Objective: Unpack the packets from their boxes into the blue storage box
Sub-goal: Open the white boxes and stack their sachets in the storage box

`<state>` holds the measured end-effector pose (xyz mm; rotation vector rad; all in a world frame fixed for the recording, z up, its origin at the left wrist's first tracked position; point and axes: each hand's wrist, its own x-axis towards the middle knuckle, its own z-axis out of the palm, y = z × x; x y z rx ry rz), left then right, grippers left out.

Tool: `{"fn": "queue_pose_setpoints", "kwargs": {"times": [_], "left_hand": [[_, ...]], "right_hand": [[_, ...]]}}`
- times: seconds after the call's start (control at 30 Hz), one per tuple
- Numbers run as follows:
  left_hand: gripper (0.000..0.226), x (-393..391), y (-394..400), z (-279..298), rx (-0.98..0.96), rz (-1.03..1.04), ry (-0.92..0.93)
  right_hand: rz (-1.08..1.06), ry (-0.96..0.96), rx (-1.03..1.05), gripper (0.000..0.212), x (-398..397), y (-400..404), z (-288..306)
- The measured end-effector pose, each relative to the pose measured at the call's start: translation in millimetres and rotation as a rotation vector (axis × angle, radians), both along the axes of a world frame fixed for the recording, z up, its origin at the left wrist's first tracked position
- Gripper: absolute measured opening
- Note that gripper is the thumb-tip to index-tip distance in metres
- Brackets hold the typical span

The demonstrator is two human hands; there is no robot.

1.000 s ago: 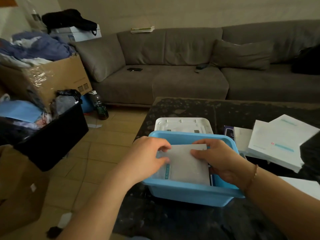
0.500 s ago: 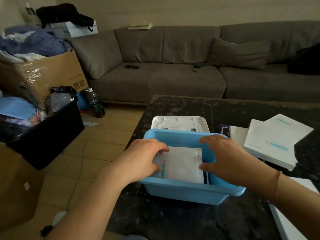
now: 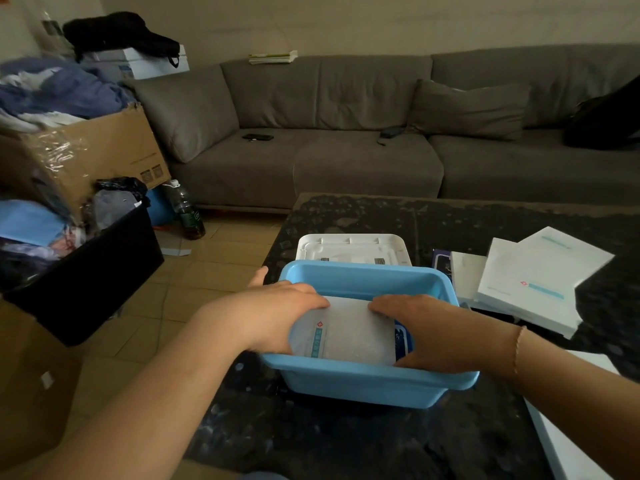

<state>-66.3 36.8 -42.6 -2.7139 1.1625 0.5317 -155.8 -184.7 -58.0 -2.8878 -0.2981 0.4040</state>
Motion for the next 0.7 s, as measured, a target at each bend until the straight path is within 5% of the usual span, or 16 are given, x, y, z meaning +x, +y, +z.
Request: {"fn": "queue_pose_setpoints", "kwargs": {"times": [0.27,0.37,0.47,0.57,0.7], "left_hand": [[0.077,-14,4,14,-0.099,0.039,0.021],[0.054,-45,-7,12,-0.616,-0.003,-0.209],[0.026,-91,-42,-10,-1.017,-0.321,-0.332],[0.018,-128,-87,-45,-0.971,-0.696,-0.280],[0.032,-148,-140,-100,-0.818,-0.791,-0.204]], "right_hand": [[-0.053,-0.059,0.045,0.077,-8,-3,11],[-0.215,-0.279,0.188,0.067,-36,-25,37],[-0.449,-0.533,0.421,0.047,-86,-70,38],[-0.659,-0.551,0.362,0.040,-146,-125,3],[-0.758,-0.198,0.090,0.059,-221,-172,-49]]}}
